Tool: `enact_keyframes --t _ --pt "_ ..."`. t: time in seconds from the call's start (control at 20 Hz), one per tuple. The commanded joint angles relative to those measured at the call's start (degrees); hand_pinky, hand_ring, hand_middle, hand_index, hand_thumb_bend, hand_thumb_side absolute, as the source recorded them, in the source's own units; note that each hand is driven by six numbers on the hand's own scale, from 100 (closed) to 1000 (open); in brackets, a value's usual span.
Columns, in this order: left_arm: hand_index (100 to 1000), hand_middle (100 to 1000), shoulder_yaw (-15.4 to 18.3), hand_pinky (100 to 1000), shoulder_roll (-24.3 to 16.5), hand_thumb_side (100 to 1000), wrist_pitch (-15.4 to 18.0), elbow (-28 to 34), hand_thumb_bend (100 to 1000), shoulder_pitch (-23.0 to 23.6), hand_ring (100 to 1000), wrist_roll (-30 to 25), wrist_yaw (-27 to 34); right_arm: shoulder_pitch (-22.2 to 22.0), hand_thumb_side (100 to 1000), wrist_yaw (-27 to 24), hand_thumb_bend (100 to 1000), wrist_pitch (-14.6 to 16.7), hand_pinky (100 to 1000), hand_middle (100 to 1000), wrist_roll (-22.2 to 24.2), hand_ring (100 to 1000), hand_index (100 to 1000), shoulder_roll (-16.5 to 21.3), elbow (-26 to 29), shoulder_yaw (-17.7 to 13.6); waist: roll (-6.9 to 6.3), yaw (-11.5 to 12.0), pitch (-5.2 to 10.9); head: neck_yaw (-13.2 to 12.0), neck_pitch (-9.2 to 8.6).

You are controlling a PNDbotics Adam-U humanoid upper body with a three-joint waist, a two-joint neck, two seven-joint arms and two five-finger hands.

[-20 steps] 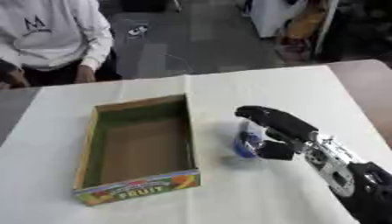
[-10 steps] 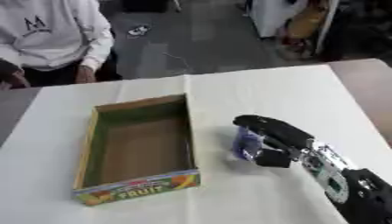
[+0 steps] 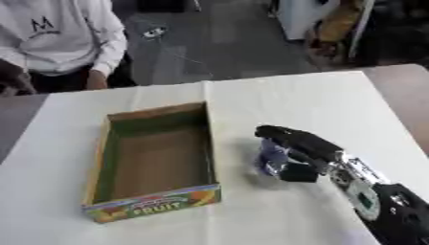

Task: Pick up objects on the table and place them in the box.

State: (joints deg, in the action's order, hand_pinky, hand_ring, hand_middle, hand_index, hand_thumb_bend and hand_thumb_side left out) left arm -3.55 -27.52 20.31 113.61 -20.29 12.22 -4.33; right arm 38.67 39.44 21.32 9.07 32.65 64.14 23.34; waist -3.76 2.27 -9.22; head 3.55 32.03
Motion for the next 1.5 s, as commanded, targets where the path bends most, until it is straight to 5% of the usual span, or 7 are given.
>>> enact_keyframes --t 0.05,0.45,0.65,0.95,1.05,1.25,1.5 --pt "830 803 0.21 494 -0.52 866 0.01 0.98 158 -1.02 561 -0.1 0.24 -0.83 1000 -0.25 170 0.18 667 1000 1.7 974 1000 -0.54 -2.59 0.33 -0.04 0.15 0.34 -0.3 -0.22" --pt "830 804 0.17 493 -0.54 867 0.02 0.98 156 -0.81 561 -0.15 0.16 -1.42 867 2.2 217 1.32 491 1000 0.82 920 1000 -1.39 -3.59 0.15 -0.14 -0.04 0.37 -0.46 0.05" --pt "830 804 0.17 493 -0.53 867 0.04 0.98 156 -0.82 561 -0.13 0.18 -1.53 733 5.26 273 1.8 100 919 -1.2 680 986 -1.85 -3.55 0.23 -0.17 -0.08 0.41 -0.5 0.0" --pt "830 805 0.16 493 -0.52 867 0.03 0.98 155 -0.85 561 -0.13 0.22 -1.72 368 7.63 293 1.59 100 592 -9.26 207 737 -2.01 -2.86 0.09 -0.11 -0.1 0.41 -0.66 -0.06" --pt "830 805 0.16 493 -0.51 867 0.04 0.98 155 -0.88 561 -0.15 0.23 -1.9 266 5.2 103 1.42 100 291 -12.32 100 502 -2.23 -3.21 -0.35 -0.12 -0.11 0.39 -0.79 -0.1" --pt "830 805 0.14 493 -0.52 867 0.05 0.98 155 -0.87 561 -0.18 0.23 -2.24 293 -2.3 100 2.11 100 100 -17.06 100 322 -2.54 -4.47 -0.44 -0.15 -0.13 0.38 -0.96 -0.16" --pt "830 805 0.15 493 -0.6 867 0.04 0.98 154 -0.77 563 -0.2 0.22 -2.31 642 -13.86 100 2.2 100 100 -17.77 100 322 -2.4 -4.98 -0.23 -0.12 -0.19 0.48 -1.29 -0.26"
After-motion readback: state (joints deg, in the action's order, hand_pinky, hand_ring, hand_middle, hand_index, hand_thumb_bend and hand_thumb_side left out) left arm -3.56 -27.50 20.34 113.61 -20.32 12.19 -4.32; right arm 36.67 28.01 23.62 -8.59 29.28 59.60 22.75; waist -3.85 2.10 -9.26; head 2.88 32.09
